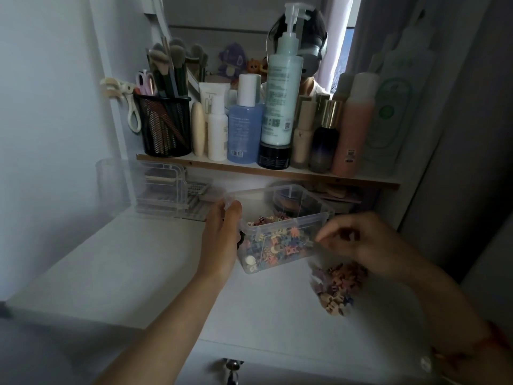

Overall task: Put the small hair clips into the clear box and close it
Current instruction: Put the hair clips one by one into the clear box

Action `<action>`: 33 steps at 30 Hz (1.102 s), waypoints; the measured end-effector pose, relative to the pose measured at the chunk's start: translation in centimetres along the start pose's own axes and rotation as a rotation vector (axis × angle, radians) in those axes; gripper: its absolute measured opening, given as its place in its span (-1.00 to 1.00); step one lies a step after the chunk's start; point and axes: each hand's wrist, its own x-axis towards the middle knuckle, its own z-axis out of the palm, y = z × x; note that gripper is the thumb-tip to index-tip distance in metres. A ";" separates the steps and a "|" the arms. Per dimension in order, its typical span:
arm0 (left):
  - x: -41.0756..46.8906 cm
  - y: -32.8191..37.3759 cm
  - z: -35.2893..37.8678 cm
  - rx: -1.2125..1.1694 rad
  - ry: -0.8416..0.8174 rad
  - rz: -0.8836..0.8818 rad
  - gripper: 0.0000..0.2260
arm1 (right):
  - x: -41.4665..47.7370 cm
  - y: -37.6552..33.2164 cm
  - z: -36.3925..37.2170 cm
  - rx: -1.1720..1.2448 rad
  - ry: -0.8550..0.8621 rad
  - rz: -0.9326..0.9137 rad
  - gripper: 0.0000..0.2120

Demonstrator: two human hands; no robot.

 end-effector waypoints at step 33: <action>0.1 -0.2 0.0 0.042 0.014 -0.006 -0.83 | -1.8 -1.3 1.3 -0.399 -0.105 0.003 -0.87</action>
